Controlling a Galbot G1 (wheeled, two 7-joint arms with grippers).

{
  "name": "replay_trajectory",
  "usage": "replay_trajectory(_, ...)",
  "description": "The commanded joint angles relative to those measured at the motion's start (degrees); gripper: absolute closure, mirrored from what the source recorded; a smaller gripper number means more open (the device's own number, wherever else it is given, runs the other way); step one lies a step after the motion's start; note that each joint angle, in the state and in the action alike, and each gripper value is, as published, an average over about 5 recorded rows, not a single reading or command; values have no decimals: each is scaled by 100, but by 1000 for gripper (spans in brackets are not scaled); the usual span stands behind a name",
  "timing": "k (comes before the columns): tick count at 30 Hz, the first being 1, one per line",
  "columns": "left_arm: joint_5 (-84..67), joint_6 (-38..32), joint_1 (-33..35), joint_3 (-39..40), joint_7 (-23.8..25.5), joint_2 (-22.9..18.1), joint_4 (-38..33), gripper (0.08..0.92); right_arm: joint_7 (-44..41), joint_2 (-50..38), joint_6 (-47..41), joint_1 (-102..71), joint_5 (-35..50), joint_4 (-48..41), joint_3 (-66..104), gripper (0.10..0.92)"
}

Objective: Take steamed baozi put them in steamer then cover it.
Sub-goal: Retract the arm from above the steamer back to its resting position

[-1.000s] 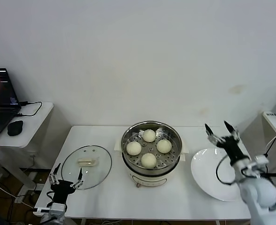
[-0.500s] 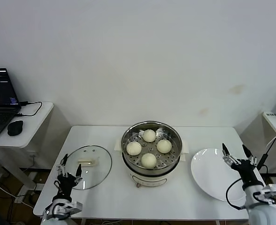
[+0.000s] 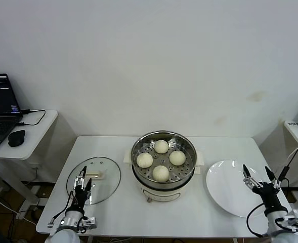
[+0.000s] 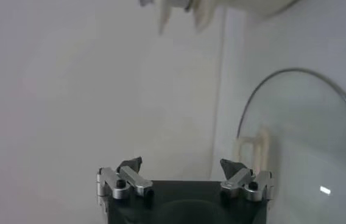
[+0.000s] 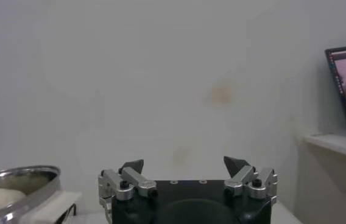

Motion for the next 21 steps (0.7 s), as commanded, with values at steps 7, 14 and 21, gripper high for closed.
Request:
replay_trajectory(7, 453, 421, -476, 211, 358, 9, 538, 177, 15, 61, 31, -101, -20, -38, 62, 203)
replay_trajectory(14, 416, 607, -714, 226, 369, -29, 639, 177, 8, 77, 44, -72, -36, -107, 54, 202)
replay_trajectory(21, 372, 680, -858, 288, 449, -50, 749, 177, 1, 100, 57, -55, -61, -151, 44, 203)
